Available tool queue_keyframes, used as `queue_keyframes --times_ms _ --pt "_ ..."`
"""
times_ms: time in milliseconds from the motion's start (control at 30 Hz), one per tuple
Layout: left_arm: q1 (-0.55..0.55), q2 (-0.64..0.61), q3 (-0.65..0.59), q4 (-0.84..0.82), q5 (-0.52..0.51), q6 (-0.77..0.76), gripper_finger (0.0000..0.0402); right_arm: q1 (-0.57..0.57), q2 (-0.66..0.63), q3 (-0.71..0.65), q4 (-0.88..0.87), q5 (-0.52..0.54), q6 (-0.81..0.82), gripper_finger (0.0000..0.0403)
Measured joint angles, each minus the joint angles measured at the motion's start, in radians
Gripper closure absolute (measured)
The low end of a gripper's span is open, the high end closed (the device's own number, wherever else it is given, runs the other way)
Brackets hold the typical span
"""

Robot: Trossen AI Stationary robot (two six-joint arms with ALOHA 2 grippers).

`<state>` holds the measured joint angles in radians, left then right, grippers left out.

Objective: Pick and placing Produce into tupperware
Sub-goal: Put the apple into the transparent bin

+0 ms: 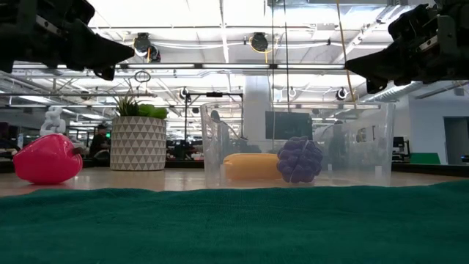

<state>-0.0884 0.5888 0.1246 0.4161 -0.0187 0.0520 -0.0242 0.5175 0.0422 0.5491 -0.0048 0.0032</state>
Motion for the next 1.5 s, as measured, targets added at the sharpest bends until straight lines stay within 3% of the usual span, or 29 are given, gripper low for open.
queue_keyframes --times_ms 300,667,867,1500 --pt "-0.074 0.000 0.070 -0.049 -0.066 0.003 0.0378 0.000 0.000 0.000 0.000 0.000 0.000 0.0403" --pt "-0.236 0.000 0.185 -0.244 -0.314 -0.037 0.0378 0.000 0.000 0.000 0.000 0.000 0.000 0.0403" --pt "-0.322 0.000 0.211 -0.327 -0.360 -0.117 0.0378 0.000 0.000 0.000 0.000 0.000 0.000 0.0403" --pt "-0.511 0.000 0.212 -0.335 -0.539 -0.175 0.0378 0.000 0.000 0.000 0.000 0.000 0.000 0.0403"
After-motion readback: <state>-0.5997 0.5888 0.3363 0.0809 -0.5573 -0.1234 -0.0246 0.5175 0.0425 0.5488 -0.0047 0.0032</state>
